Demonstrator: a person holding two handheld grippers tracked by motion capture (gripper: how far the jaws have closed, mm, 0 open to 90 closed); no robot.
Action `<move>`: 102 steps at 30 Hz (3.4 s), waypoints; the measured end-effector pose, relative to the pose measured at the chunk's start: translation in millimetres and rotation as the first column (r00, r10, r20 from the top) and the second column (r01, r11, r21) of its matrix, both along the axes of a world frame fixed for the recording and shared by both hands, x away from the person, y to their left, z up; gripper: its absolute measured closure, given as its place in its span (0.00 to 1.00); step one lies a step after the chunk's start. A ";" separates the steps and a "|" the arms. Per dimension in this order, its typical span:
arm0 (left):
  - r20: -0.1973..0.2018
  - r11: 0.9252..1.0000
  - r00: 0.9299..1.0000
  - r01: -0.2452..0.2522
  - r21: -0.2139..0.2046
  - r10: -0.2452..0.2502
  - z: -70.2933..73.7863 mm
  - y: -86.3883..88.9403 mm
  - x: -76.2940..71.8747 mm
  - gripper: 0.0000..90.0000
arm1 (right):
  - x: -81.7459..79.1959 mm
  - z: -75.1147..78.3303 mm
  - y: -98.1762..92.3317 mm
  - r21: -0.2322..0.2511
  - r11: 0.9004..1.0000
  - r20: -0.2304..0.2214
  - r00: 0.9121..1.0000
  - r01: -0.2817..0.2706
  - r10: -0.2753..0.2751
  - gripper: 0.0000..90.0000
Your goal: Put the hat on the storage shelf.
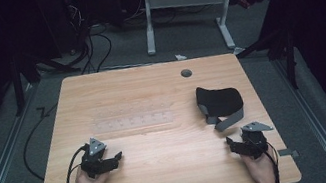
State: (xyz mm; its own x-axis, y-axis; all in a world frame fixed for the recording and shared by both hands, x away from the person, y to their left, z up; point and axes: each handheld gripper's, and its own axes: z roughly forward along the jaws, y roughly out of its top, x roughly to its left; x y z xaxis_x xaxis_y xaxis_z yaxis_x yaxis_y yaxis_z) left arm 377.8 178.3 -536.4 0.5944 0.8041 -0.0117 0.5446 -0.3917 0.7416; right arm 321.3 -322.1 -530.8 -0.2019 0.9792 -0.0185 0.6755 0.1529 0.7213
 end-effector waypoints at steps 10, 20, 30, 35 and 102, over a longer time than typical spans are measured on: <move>-0.001 1.000 1.000 -0.009 -0.004 0.009 -0.1 0.1 -0.6 0.32 | -0.3 0.0 0.6 -0.003 1.000 0.004 1.000 0.003 -0.003 0.31; 0.002 1.000 1.000 -0.021 -0.006 0.021 0.0 0.5 -0.8 0.35 | 0.7 -0.2 2.2 -0.005 1.000 -0.005 1.000 -0.014 0.014 0.25; 0.001 0.999 0.999 -0.038 -0.007 0.038 0.1 1.5 -1.5 0.35 | -0.7 0.3 2.4 -0.003 0.999 0.000 0.999 -0.041 0.041 0.34; 0.001 0.999 0.999 -0.039 -0.008 0.039 0.1 1.9 -1.6 0.35 | -3.7 1.9 3.3 -0.001 0.999 0.006 0.999 -0.038 0.038 0.45; 0.004 0.999 0.999 -0.044 -0.003 0.044 0.0 1.3 -1.3 0.35 | 80.1 24.8 -45.3 0.281 0.952 -0.020 0.992 0.124 -0.123 0.58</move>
